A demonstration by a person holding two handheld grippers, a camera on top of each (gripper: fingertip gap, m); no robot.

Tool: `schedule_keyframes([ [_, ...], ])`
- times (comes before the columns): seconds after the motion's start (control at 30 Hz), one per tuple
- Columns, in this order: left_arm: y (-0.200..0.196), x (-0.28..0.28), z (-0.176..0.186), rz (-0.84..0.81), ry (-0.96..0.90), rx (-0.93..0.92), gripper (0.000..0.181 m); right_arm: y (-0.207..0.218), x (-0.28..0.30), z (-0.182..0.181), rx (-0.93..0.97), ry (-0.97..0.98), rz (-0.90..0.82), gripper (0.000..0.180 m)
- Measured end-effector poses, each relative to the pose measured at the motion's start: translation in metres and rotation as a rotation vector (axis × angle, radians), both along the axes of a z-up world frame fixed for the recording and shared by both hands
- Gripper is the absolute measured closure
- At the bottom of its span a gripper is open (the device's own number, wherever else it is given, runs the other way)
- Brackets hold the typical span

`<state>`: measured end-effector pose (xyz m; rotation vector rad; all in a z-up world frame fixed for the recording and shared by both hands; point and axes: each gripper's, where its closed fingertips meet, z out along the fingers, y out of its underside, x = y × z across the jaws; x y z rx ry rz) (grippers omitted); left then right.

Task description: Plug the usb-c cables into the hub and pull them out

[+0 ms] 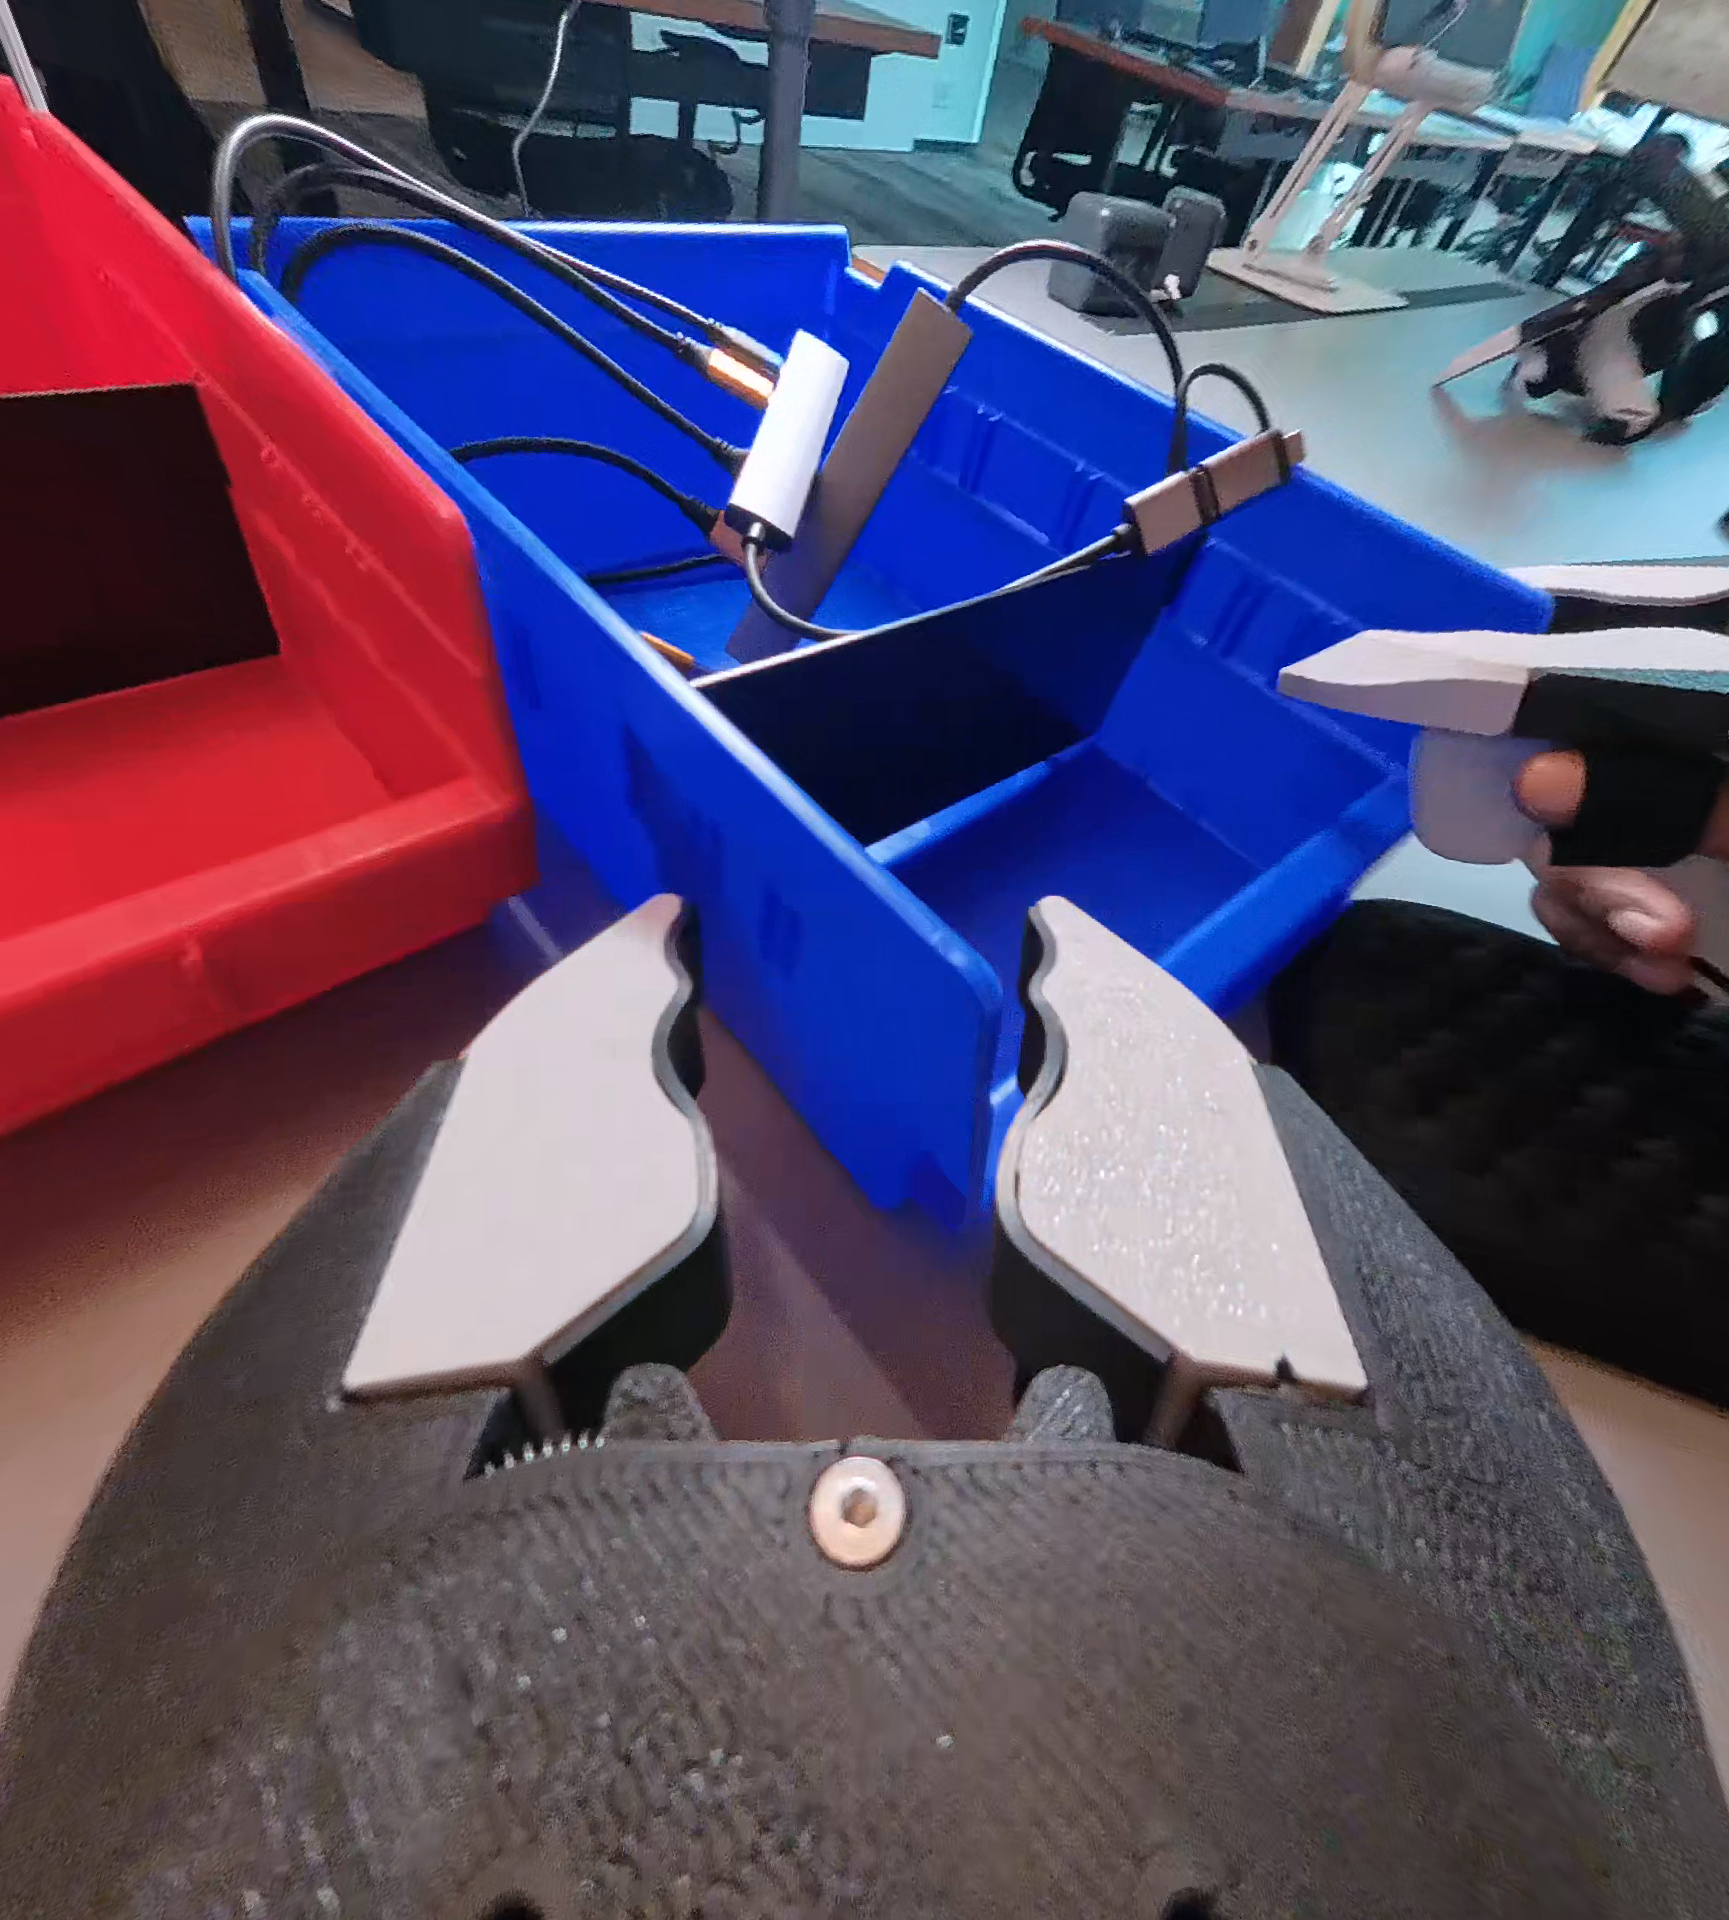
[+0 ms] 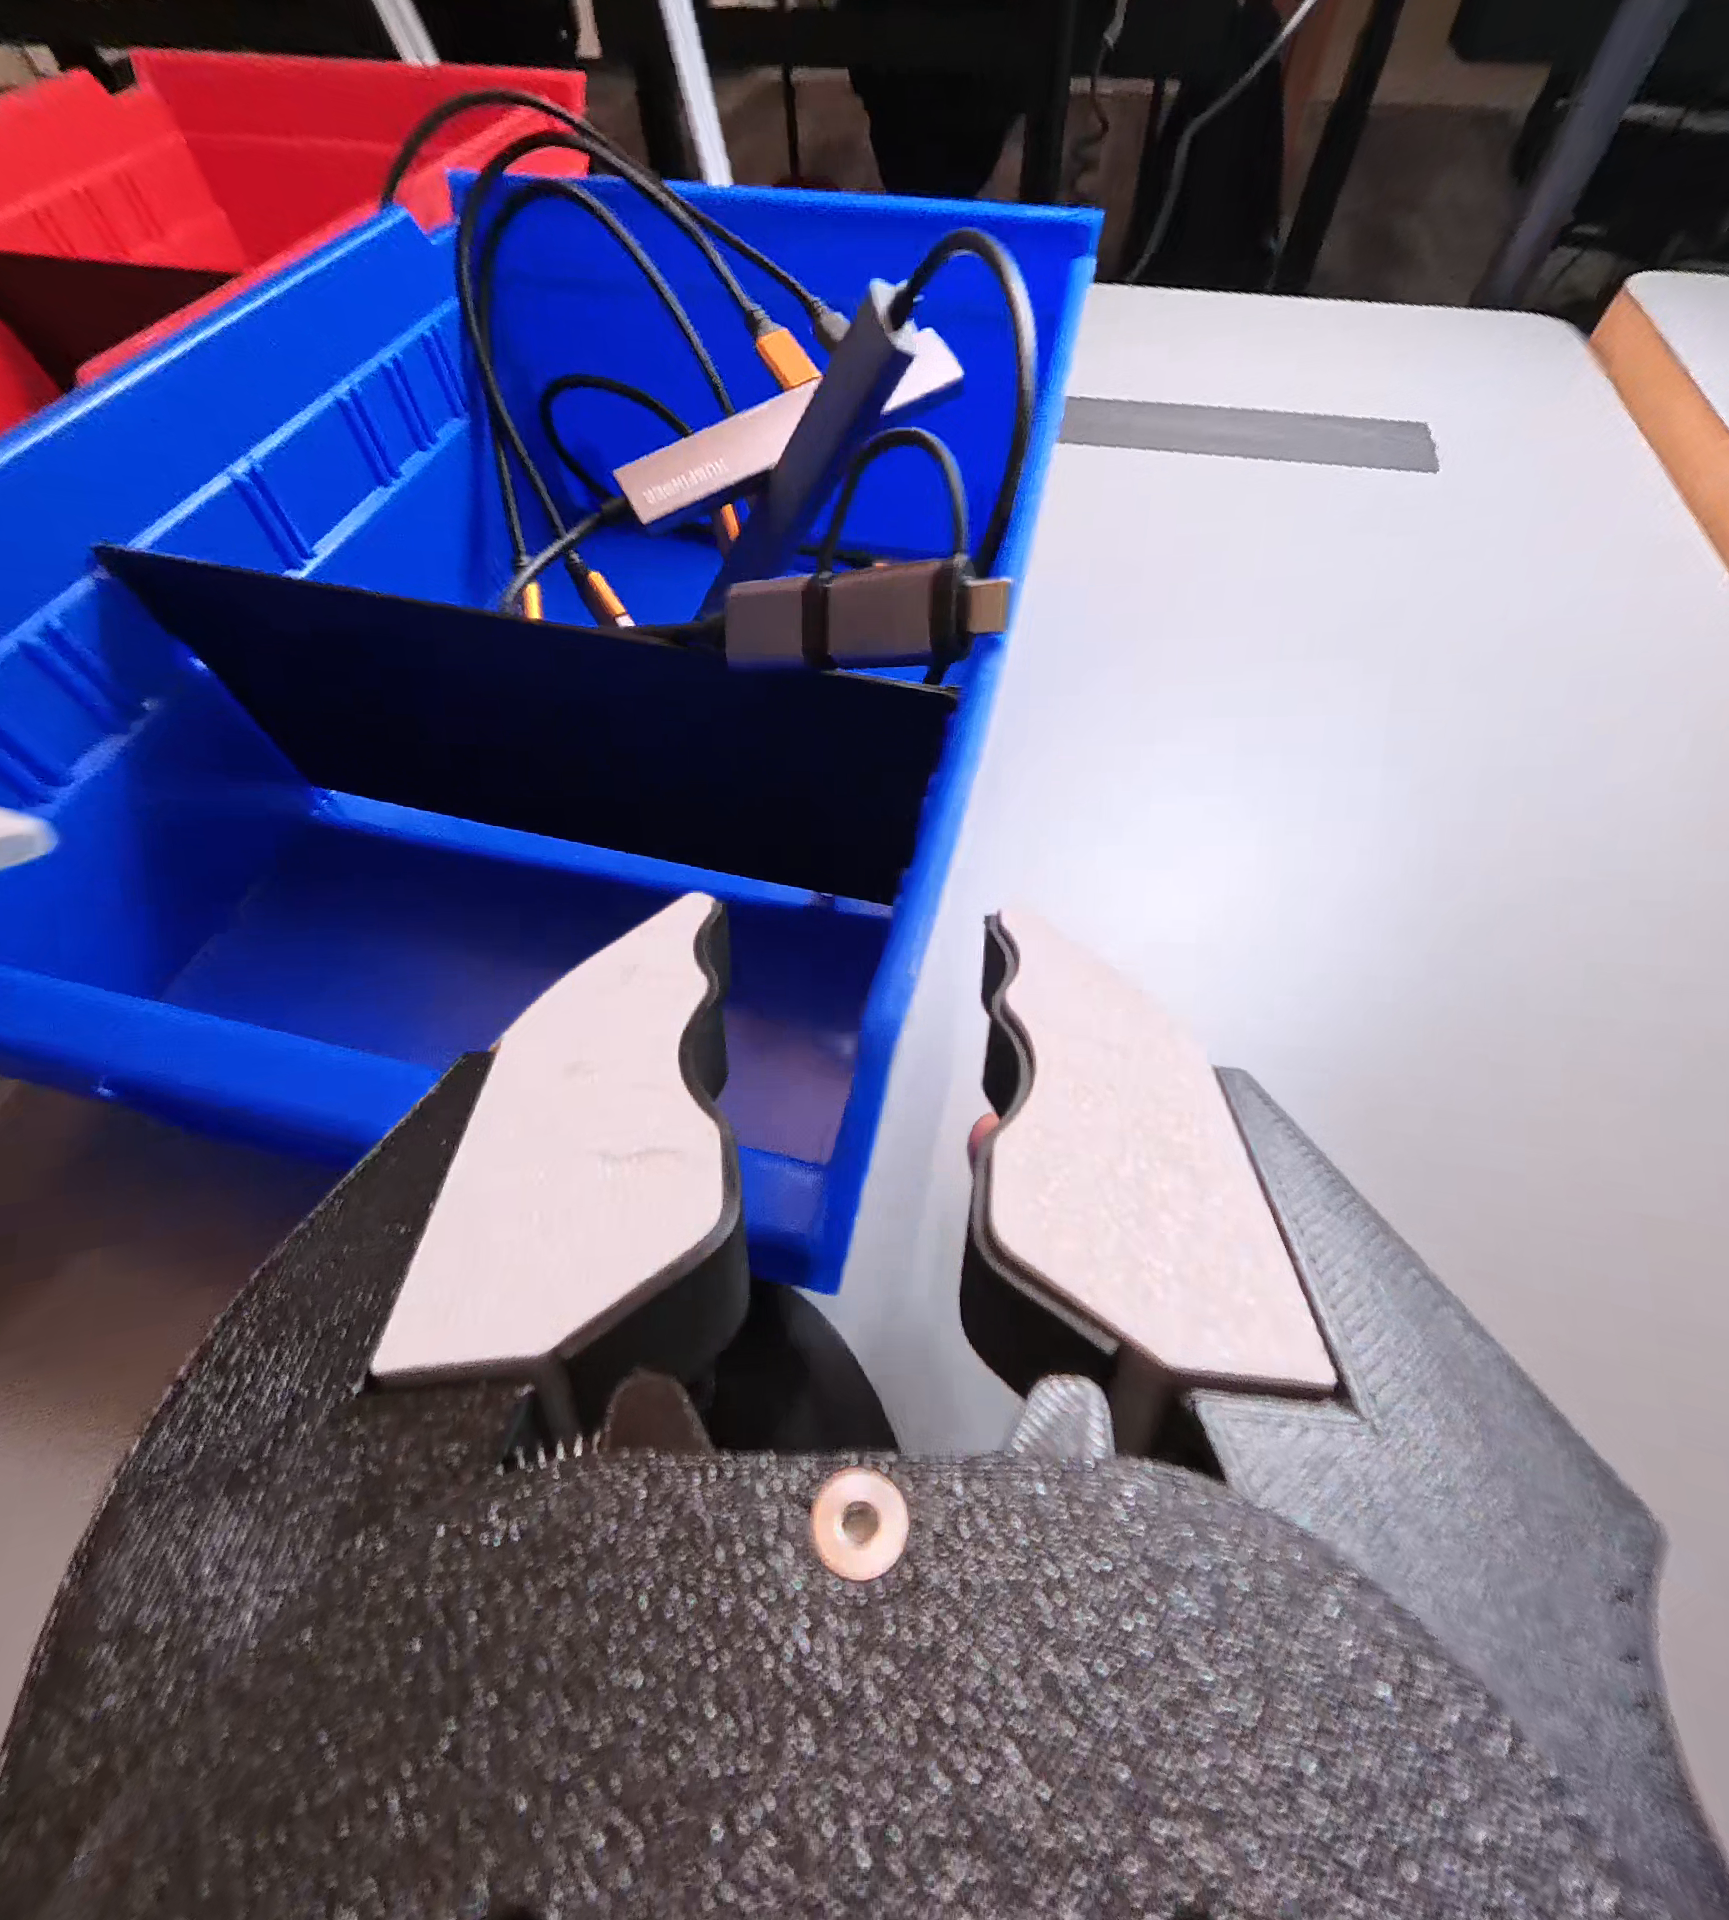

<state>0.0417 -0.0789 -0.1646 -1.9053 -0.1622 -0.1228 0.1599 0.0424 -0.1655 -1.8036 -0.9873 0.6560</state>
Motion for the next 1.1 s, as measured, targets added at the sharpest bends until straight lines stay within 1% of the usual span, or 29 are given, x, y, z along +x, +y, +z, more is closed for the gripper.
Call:
schedule_keyframes([
  [0.03,0.005,-0.001,-0.002,0.005,0.011,-0.004,0.129,0.000,-0.002,0.001,-0.004,0.010,0.005,0.136],
  [0.07,0.009,-0.001,-0.003,0.011,0.011,0.003,0.127,0.001,-0.003,0.000,0.000,0.010,-0.003,0.146],
  [0.17,0.013,-0.009,0.001,0.051,0.016,0.019,0.138,0.006,-0.004,-0.001,0.007,-0.004,-0.033,0.154],
  [0.2,0.013,-0.013,0.003,0.070,0.030,0.026,0.146,0.008,-0.001,0.002,0.017,0.004,-0.055,0.166],
  [0.23,0.013,-0.017,0.004,0.083,0.042,0.025,0.149,0.008,0.001,0.005,0.053,0.010,-0.067,0.172],
  [0.3,0.013,-0.020,0.008,0.089,0.036,0.025,0.153,0.002,0.003,0.010,0.109,-0.012,-0.075,0.170],
  [0.4,0.009,-0.019,0.021,0.082,0.052,0.055,0.155,-0.007,0.009,0.029,0.148,0.039,-0.096,0.170],
  [0.47,0.003,-0.017,0.040,0.078,0.077,0.096,0.156,-0.016,0.013,0.053,0.196,0.076,-0.102,0.170],
  [0.57,-0.015,-0.021,0.086,0.082,0.097,0.176,0.156,-0.037,0.007,0.100,0.261,0.131,-0.054,0.167],
  [0.7,-0.061,-0.050,0.148,0.162,0.174,0.266,0.157,-0.076,-0.029,0.163,0.330,0.252,0.059,0.167],
  [0.77,-0.093,-0.074,0.171,0.232,0.212,0.291,0.158,-0.099,-0.061,0.183,0.341,0.292,0.129,0.167],
  [0.83,-0.130,-0.103,0.187,0.323,0.252,0.302,0.160,-0.126,-0.099,0.195,0.337,0.325,0.207,0.166],
  [0.97,-0.210,-0.165,0.200,0.514,0.277,0.301,0.163,-0.188,-0.182,0.199,0.310,0.346,0.366,0.166],
  [1.03,-0.247,-0.195,0.197,0.603,0.283,0.284,0.163,-0.217,-0.223,0.189,0.282,0.327,0.431,0.166],
  [1.1,-0.279,-0.227,0.186,0.689,0.280,0.248,0.165,-0.245,-0.261,0.173,0.238,0.302,0.491,0.165],
])
